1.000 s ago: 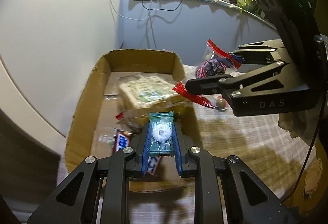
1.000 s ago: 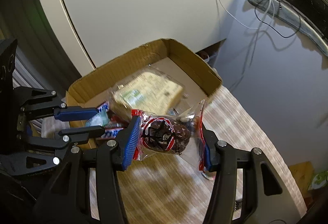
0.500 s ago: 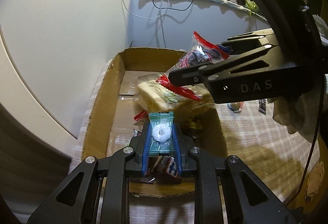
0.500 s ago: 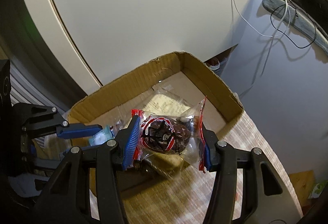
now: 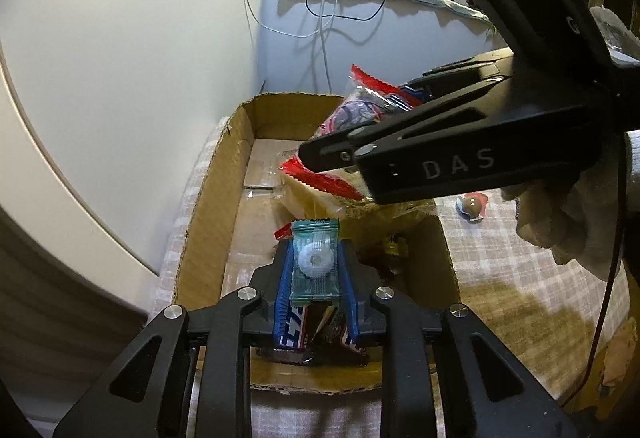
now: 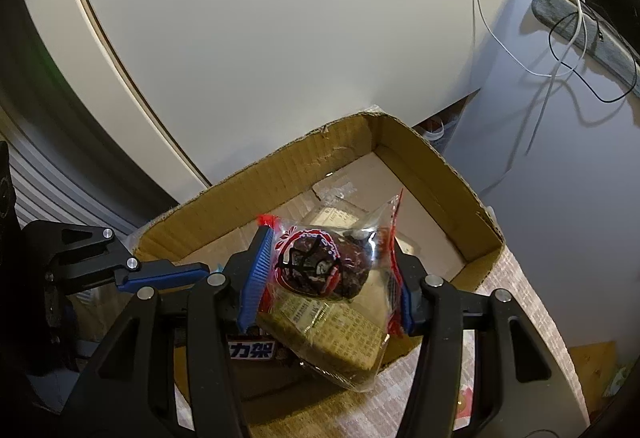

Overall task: Organize snacks
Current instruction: 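Carry green mint candy and bagged chocolate over the box and open both tools, then move both open tools back over the remaining snacks on the table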

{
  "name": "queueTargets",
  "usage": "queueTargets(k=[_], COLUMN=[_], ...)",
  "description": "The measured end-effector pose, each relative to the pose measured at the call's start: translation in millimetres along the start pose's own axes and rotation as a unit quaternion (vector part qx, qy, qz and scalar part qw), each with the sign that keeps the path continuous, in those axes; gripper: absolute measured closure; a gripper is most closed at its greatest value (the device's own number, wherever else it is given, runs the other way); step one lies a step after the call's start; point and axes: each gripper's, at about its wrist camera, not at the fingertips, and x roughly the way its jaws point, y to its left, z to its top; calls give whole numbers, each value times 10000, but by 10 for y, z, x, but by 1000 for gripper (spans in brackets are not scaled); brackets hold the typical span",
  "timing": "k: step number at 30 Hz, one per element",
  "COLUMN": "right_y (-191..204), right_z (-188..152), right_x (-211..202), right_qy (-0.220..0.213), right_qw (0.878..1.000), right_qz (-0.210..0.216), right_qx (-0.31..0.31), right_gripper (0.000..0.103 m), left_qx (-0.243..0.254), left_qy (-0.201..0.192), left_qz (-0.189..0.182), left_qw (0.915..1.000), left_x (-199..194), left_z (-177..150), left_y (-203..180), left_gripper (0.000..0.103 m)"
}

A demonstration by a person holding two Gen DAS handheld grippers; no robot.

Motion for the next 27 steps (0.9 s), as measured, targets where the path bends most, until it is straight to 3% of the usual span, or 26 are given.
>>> queueTargets(k=[2,4,6,11,15,18,27], right_y=[27,40,38,26,49,81,89], right_z=[11,20,26,14,-8,-39,-348], right_x=[-1,-7,-27,-85,-160,-222,-434], right_qy=[-28,-65,-115,-154,-250,-320,-415], right_qw=[10000,9999,9997,9993,9987,9977,9937], right_qz=[-37,-103,-196,-332,-433,-595,-1003], right_qx=[-36,-47,-38,-2,-37,-103,-264], right_gripper=[46,33,29,29,21,21,20], left_qx=[57,109,115,90,87,141,252], left_qy=[-11,-31,-40,-72,-113,-157,-123], left_qz=[27,50,58,86,133,188,147], left_qw=[10000,9999,9999,9999,9998,9996,9995], left_x=[-5,-7,-17,-38,-73,-101,-101], left_z=[-4,-8,-14,-9,-6,-14,-38], left_y=[-23,-41,-48,-44,-64,-113,-300], left_gripper=[66,65,65,65,65,65,65])
